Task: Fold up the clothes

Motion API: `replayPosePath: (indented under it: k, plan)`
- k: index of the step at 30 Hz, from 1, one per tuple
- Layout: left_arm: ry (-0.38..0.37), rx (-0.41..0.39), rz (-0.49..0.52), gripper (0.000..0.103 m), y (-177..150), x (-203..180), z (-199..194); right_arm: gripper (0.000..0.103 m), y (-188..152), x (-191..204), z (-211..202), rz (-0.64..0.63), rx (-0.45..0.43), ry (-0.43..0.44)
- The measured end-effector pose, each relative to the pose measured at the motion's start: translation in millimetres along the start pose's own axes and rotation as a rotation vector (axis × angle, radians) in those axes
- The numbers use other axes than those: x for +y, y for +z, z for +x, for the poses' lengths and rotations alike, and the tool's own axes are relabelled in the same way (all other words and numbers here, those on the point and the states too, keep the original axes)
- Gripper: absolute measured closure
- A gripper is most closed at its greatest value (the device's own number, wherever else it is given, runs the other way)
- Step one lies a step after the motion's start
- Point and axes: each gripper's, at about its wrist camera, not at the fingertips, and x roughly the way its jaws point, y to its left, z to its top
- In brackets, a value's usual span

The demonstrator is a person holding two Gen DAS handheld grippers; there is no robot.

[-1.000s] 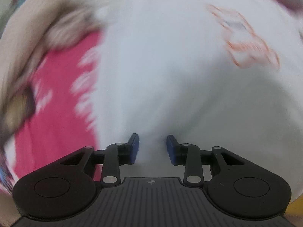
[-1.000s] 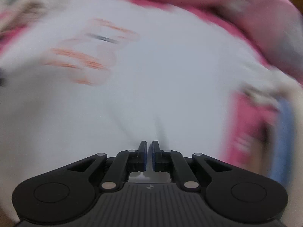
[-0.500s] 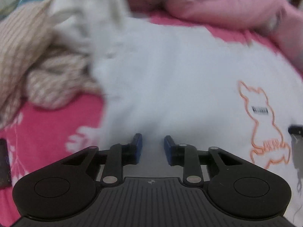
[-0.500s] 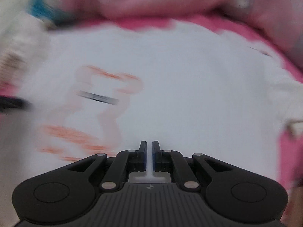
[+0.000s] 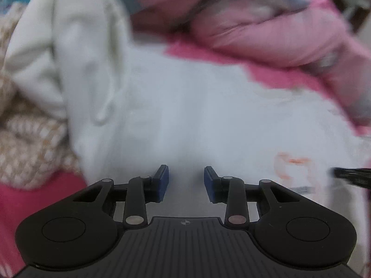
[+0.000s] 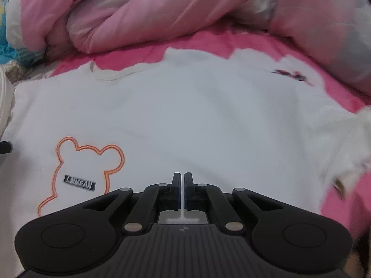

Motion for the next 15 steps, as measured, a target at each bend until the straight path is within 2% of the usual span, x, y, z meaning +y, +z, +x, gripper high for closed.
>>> replayPosePath:
  k: [1, 4, 7, 10, 12, 13, 14, 15]
  plan:
    - [0.040, -0.001, -0.016, 0.070, -1.1, 3.8, 2.8, 0.103, 2.0, -8.0, 8.6, -0.005, -0.005, -0.036]
    - [0.080, -0.016, -0.064, 0.070, -0.2, 11.7, -10.8, 0.103, 12.4, -65.7, 10.5, 0.128, -0.025, -0.140]
    - [0.113, -0.034, -0.075, 0.070, -3.4, 10.4, -22.3, 0.103, 20.5, -106.1, -8.6, 0.191, -0.067, -0.202]
    - [0.120, -0.047, -0.102, 0.069, -7.6, 5.0, -24.4, 0.102, 28.8, -102.8, -13.9, 0.162, -0.087, -0.053]
    - [0.169, -0.067, -0.127, 0.069, -9.9, 4.4, -24.2, 0.102, 34.0, -86.6, -1.3, 0.100, -0.075, 0.071]
    - [0.198, -0.078, -0.145, 0.070, -10.0, 4.7, -21.5, 0.102, 36.4, -81.5, 10.2, 0.088, -0.049, 0.089]
    - [0.220, -0.088, -0.162, 0.074, -9.0, 5.1, -21.0, 0.103, 39.0, -77.7, 22.5, 0.081, -0.020, 0.090]
    - [0.241, -0.097, -0.180, 0.074, -7.9, 5.6, -20.7, 0.103, 41.7, -79.1, 29.3, 0.100, -0.003, 0.049]
